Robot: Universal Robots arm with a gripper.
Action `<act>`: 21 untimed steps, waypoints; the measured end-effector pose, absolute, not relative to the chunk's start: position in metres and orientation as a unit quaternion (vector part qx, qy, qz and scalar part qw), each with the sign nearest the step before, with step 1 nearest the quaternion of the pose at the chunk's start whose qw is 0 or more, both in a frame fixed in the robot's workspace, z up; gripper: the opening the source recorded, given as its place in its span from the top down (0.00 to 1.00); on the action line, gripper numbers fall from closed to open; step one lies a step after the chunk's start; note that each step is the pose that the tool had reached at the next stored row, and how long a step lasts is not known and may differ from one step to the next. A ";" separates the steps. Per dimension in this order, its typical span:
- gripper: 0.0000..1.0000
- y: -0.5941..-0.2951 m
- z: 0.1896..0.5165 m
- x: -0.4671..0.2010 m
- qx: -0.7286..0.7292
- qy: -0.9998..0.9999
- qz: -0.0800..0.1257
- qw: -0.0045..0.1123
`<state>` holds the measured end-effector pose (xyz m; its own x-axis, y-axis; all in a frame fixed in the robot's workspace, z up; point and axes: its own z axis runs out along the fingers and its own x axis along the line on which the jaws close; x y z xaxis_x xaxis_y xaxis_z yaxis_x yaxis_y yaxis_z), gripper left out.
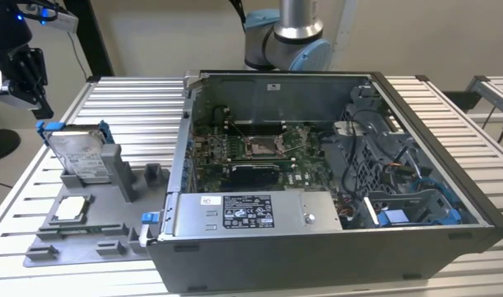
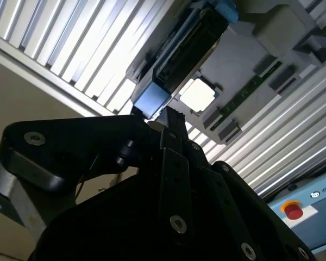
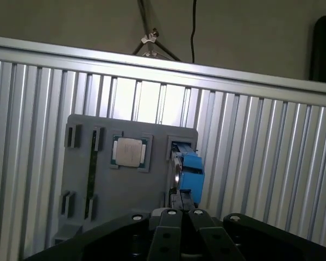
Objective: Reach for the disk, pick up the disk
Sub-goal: 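Pick up the disk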
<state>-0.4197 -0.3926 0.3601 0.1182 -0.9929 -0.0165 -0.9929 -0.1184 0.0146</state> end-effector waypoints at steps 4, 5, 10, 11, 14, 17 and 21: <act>0.00 -0.393 0.360 -0.420 -0.748 0.664 0.011 0.000; 0.00 -0.393 0.360 -0.420 -0.748 0.664 0.011 0.000; 0.00 -0.392 0.360 -0.420 -0.748 0.664 0.011 0.000; 0.00 -0.392 0.360 -0.420 -0.748 0.664 0.011 0.000; 0.00 -0.392 0.360 -0.420 -0.748 0.664 0.011 0.000; 0.00 -0.392 0.360 -0.420 -0.748 0.664 0.011 0.000; 0.00 -0.392 0.360 -0.420 -0.747 0.665 0.011 0.000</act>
